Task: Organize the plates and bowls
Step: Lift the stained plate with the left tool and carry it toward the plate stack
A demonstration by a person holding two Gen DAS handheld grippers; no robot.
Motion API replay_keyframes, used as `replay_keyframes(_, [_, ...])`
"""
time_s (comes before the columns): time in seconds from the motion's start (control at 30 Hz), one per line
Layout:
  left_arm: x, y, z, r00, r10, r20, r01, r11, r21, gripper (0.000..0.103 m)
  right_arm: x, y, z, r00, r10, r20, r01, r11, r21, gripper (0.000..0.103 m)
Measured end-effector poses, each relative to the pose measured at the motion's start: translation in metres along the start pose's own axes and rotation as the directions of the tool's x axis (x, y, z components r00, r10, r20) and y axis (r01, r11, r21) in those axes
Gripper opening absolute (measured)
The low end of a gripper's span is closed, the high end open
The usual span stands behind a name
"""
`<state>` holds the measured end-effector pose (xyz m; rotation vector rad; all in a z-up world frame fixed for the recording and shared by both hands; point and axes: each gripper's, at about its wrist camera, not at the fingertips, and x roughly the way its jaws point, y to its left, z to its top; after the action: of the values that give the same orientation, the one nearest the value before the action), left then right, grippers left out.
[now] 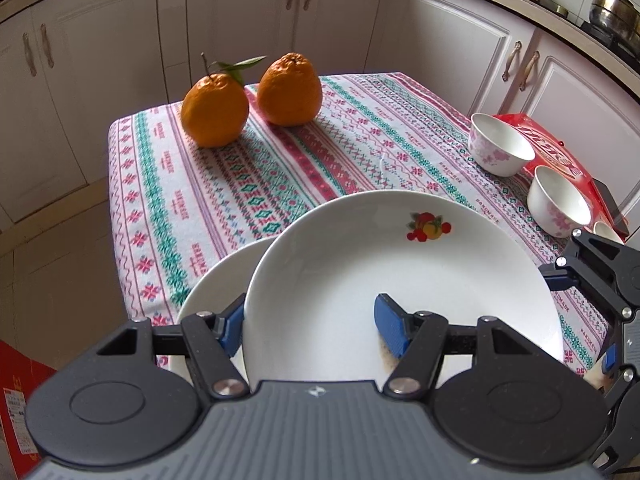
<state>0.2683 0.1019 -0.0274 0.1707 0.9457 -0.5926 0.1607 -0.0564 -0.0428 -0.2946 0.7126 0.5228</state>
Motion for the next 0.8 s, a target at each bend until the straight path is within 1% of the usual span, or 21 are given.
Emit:
replay_keyframes(0.3, [0.006, 0.012, -0.017, 1.0, -0.017, -0.004, 0.017, 0.998, -0.054, 0.065, 0.004, 0.01, -0.001, 1.0, -0.001, -0.024, 0.0, 0.999, -0.033, 0.1])
replay_keyframes(0.5, [0.007, 0.02, -0.022, 1.0, -0.024, -0.005, 0.024, 0.996, -0.082, 0.065, 0.007, 0.016, 0.002, 0.999, -0.004, -0.035, 0.002, 0.998, -0.065, 0.1])
replay_keyframes(0.8, [0.01, 0.028, -0.027, 0.999, -0.031, -0.01, 0.03, 0.994, -0.102, 0.065, 0.01, 0.019, 0.006, 0.999, -0.01, -0.046, 0.006, 0.996, -0.084, 0.1])
